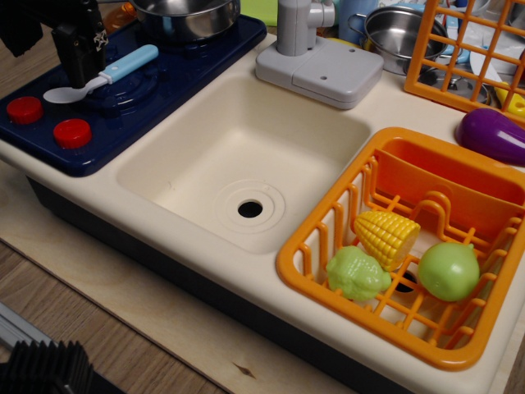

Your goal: Put spoon into pan

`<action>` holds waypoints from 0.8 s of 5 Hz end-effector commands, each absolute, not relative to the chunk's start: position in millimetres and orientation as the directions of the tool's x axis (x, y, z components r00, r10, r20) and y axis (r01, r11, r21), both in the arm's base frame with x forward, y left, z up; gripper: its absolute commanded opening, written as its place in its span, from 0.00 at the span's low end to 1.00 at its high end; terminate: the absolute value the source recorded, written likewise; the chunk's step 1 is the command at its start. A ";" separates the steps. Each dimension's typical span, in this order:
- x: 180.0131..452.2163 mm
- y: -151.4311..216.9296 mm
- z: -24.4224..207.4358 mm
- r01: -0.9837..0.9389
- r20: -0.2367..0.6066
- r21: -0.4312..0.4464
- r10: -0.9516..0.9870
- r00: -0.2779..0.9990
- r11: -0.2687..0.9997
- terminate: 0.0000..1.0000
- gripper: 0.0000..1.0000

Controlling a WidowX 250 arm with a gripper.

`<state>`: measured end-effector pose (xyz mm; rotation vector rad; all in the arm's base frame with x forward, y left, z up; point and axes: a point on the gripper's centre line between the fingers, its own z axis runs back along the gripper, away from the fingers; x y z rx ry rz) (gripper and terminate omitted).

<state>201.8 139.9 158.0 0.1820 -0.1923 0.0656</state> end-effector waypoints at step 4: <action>204.5 151.6 123.1 -0.113 0.196 0.079 0.096 0.976 0.990 0.00 1.00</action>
